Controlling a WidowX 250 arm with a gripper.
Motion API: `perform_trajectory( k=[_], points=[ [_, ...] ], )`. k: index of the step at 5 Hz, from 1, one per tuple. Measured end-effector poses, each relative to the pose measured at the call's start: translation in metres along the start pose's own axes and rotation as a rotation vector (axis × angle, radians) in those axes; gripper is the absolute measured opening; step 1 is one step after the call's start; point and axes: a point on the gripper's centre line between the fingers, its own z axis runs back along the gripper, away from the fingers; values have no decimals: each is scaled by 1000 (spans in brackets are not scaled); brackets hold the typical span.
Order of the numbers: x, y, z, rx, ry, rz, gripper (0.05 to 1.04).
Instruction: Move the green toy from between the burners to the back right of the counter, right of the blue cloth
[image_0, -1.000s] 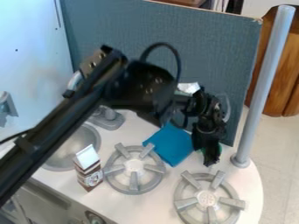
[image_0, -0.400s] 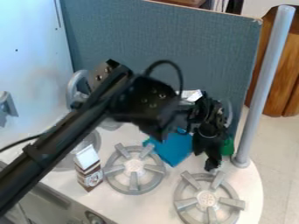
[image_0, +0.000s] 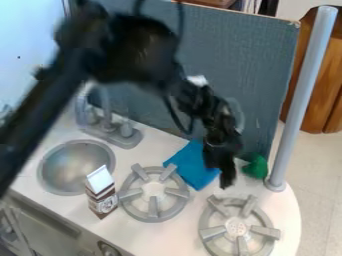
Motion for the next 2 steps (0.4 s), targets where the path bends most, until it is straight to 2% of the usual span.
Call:
perform_trajectory(
  k=[1, 2],
  points=[
    [-12, 16, 33, 6, -62, 64, 999],
    [-35, 8, 55, -30, -45, 97, 999]
  ],
)
